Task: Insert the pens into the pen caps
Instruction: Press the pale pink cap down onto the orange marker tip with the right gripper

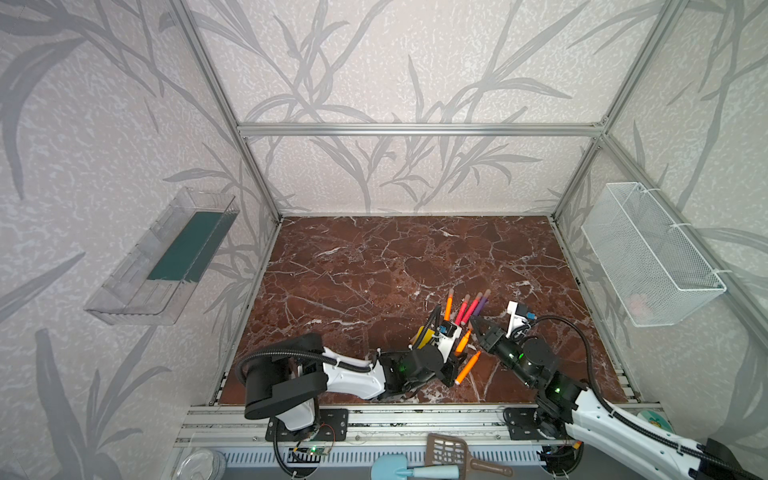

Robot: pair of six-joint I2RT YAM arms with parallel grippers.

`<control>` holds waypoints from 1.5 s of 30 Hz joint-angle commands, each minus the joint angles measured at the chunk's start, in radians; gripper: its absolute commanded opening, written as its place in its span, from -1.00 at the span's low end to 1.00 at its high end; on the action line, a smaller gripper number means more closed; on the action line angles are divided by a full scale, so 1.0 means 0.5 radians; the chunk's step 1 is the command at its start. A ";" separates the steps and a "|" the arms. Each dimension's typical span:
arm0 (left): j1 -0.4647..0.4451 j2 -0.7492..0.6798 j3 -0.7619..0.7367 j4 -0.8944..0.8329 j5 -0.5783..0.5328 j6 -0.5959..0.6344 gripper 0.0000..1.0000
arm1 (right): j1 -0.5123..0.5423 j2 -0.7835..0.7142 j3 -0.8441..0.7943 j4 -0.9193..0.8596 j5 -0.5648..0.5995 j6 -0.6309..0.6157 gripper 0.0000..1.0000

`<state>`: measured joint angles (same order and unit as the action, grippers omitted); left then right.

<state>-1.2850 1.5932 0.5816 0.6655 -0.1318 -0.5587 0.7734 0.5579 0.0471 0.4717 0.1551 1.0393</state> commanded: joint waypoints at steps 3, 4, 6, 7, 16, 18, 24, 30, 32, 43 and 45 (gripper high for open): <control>0.031 0.000 0.048 0.013 -0.034 -0.021 -1.00 | 0.024 -0.020 -0.015 0.076 -0.018 -0.017 -1.00; 0.035 0.001 0.046 0.018 -0.031 -0.026 -1.00 | 0.024 -0.026 -0.017 0.070 -0.016 -0.020 -1.00; 0.045 0.001 0.040 0.029 -0.023 -0.035 -1.00 | 0.027 -0.040 -0.015 0.052 -0.007 -0.019 -1.00; 0.050 -0.003 0.037 0.033 -0.012 -0.035 -1.00 | 0.027 -0.046 -0.020 0.051 -0.009 -0.018 -1.00; 0.125 -0.040 0.030 0.120 0.116 -0.048 -1.00 | 0.109 0.000 -0.021 0.125 0.000 -0.016 -1.00; 0.156 -0.064 0.027 0.144 0.161 -0.057 -1.00 | 0.156 0.036 -0.016 0.164 0.031 -0.024 -1.00; 0.220 -0.189 0.033 0.156 0.258 -0.057 -1.00 | 0.229 0.192 0.010 0.279 0.067 -0.054 -1.00; 0.235 -0.364 0.015 0.081 0.218 -0.020 -1.00 | 0.245 0.331 0.024 0.391 0.059 -0.048 -1.00; 0.245 -0.407 -0.005 0.100 0.208 -0.033 -1.00 | 0.262 0.362 0.023 0.434 0.058 -0.042 -1.00; 0.307 -0.510 -0.024 0.057 0.183 -0.123 -1.00 | 0.454 0.542 0.082 0.608 0.135 -0.054 -0.98; 0.328 -0.526 -0.036 0.043 0.176 -0.154 -1.00 | 0.487 0.581 0.105 0.599 0.172 -0.054 -0.91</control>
<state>-1.1503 1.3766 0.5476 0.5648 0.0204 -0.6106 0.9714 0.8143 0.0895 0.8307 0.3008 1.0252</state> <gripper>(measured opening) 0.164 0.152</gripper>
